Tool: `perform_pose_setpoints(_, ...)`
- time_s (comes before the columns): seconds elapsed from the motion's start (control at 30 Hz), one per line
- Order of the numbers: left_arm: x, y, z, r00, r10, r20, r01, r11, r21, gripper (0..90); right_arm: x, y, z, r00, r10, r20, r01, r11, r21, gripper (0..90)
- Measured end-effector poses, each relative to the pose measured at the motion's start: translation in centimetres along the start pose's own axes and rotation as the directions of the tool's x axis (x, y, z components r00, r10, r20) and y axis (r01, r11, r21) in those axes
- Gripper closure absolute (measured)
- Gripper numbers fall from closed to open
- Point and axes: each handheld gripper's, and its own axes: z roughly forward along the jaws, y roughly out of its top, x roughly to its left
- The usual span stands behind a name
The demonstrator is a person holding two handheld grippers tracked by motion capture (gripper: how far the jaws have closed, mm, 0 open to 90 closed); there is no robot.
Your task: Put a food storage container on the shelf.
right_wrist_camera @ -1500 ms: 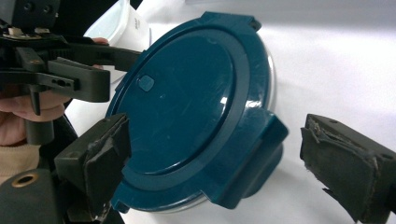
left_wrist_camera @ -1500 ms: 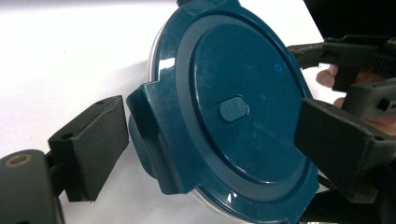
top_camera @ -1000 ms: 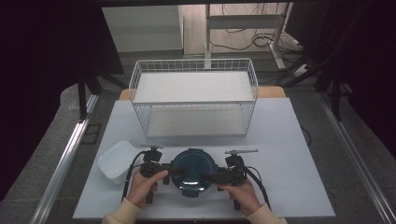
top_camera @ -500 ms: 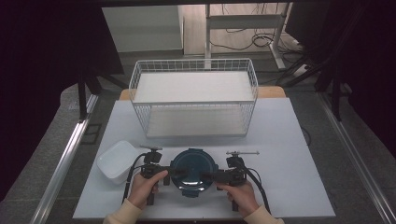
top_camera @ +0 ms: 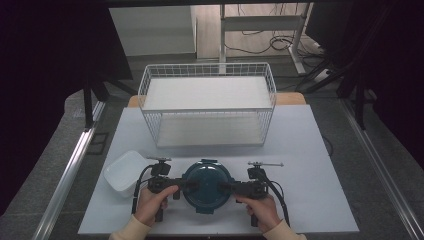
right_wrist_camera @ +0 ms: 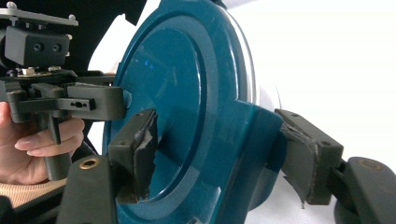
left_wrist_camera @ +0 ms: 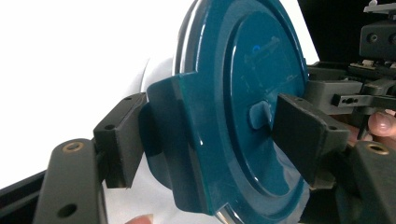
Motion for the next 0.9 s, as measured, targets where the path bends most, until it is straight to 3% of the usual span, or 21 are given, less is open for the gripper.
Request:
perform_pose_setpoints(0.27,-0.5,-0.2,-0.5,0.9999,0.009,-0.012,-0.009,0.9999,-0.010,31.4,0.2,0.0,-0.6,0.9998,-0.012,-0.018,0.012,0.9999,-0.005,37.6)
perform_pose_setpoints(0.67,-2.0,-0.3,-0.9,0.9979,0.052,-0.039,-0.053,0.9983,-0.024,32.8,0.7,0.5,-1.5,0.9969,-0.077,-0.013,0.077,0.9967,-0.028,39.6)
perform_pose_setpoints(0.9,-2.7,-0.3,-1.3,0.9969,0.071,-0.034,-0.072,0.9965,-0.043,33.0,1.3,0.7,-2.3,0.9928,-0.119,-0.012,0.119,0.9921,-0.042,39.6)
